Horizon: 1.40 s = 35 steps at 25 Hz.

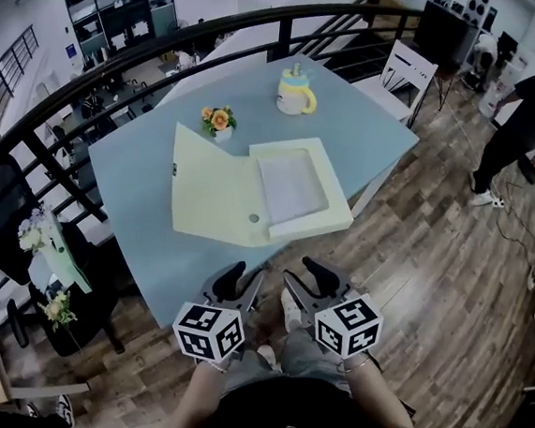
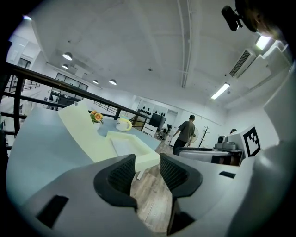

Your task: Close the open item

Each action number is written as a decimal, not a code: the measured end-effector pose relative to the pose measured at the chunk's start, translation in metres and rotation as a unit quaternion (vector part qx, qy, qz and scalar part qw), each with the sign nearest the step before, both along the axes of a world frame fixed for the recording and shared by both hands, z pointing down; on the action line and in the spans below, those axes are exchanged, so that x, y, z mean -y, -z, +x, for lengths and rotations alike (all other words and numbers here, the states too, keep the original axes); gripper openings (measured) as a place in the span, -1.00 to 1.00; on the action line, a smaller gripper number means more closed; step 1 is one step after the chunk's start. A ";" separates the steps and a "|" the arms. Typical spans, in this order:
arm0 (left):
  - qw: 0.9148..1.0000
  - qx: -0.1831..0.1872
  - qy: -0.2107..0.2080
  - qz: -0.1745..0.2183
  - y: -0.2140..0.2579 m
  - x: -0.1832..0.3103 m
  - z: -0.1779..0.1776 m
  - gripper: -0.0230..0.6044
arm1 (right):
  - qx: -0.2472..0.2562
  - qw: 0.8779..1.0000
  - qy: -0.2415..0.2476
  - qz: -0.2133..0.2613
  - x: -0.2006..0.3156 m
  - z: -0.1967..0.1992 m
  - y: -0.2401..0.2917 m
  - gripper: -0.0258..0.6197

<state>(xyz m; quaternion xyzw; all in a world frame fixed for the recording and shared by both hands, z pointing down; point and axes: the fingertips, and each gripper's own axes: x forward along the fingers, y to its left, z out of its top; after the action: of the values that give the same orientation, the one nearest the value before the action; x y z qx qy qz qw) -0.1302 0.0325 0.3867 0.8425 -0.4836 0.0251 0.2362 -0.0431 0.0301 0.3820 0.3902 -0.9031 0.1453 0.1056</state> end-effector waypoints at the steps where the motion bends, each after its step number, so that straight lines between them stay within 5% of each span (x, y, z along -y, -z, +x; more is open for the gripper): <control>1: 1.000 0.000 0.004 -0.001 -0.002 0.004 -0.002 -0.41 | -0.002 1.000 0.002 0.001 0.005 0.000 -0.001 -0.38; 20: 0.996 0.026 0.084 0.000 0.003 0.133 -0.012 -0.39 | -0.003 0.996 0.084 -0.003 0.156 0.001 -0.004 -0.35; 35: 0.988 0.017 0.155 0.005 -0.002 0.172 -0.011 -0.39 | -0.004 0.988 0.157 0.007 0.204 -0.001 -0.008 -0.35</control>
<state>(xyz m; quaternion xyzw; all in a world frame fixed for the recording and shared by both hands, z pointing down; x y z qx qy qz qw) -0.1413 -0.1398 0.3887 0.7578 -0.6126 -0.0002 0.2247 -0.0446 -0.1737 0.3902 0.2451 -0.9536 0.1196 0.1279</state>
